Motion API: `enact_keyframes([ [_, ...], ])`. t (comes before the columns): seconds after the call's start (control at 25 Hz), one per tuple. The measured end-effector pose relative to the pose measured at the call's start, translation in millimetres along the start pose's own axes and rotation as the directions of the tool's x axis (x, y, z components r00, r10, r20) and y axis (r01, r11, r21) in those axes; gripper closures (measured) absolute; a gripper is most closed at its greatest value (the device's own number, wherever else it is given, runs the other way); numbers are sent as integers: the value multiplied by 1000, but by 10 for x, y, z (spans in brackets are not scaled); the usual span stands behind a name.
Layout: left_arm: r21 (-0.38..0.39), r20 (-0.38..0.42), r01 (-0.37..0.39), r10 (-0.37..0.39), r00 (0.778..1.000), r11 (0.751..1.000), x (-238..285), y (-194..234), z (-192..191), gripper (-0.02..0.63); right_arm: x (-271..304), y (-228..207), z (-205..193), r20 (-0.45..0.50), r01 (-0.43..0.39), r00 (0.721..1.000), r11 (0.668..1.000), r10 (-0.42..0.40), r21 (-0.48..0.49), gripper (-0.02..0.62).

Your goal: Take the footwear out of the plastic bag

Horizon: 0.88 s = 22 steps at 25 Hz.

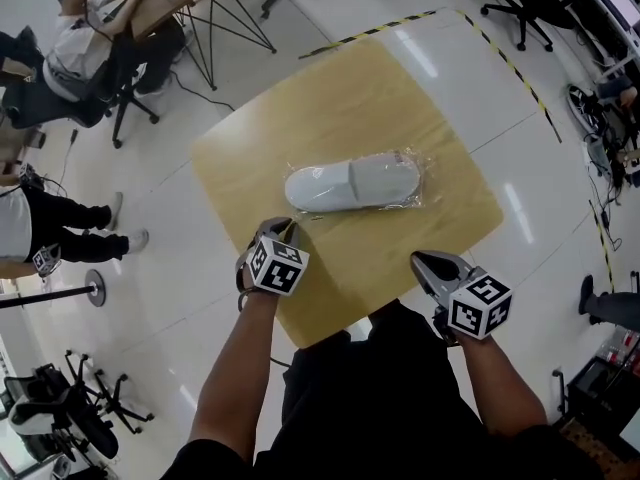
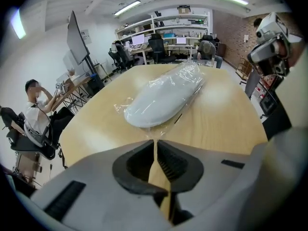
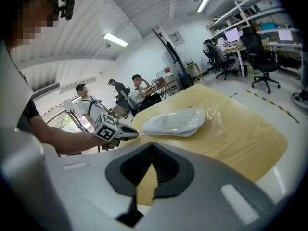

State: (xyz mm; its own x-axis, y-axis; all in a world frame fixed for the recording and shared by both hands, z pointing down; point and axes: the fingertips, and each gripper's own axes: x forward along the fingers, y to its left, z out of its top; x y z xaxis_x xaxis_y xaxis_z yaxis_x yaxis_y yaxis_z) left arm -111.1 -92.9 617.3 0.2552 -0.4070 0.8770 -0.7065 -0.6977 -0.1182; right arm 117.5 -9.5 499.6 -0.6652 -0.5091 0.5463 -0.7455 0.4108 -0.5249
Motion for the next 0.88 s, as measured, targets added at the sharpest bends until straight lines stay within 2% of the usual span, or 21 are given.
enact_keyframes([
  [0.08,9,6,-6,6,1000,1000,-38,-6,-14,598,45,-82,38,-4,-6,1000,1000,6,-7,594],
  [0.24,69,-15,-15,16,1000,997,-121,-34,-87,598,139,-271,162,-8,-6,1000,1000,6,-27,594],
  [0.4,155,-71,-13,25,997,988,-194,27,-312,598,281,-438,324,-12,7,1000,999,-8,-51,594],
  [0.48,170,-106,-12,30,994,985,-219,101,-474,598,351,-498,359,-21,5,1000,999,-6,-52,592],
  [0.64,125,-158,-71,91,983,990,-261,447,-736,598,532,-461,373,-26,-81,996,995,83,52,592],
  [0.72,84,-187,-112,126,974,990,-266,653,-829,598,627,-405,363,-23,-126,991,985,130,114,589],
  [0.8,27,-212,-140,142,967,990,-275,817,-895,588,706,-340,317,-37,-151,987,979,157,135,569],
  [0.88,-58,-183,-141,129,975,988,-337,924,-861,500,766,-269,262,-59,-165,983,978,173,131,551],
])
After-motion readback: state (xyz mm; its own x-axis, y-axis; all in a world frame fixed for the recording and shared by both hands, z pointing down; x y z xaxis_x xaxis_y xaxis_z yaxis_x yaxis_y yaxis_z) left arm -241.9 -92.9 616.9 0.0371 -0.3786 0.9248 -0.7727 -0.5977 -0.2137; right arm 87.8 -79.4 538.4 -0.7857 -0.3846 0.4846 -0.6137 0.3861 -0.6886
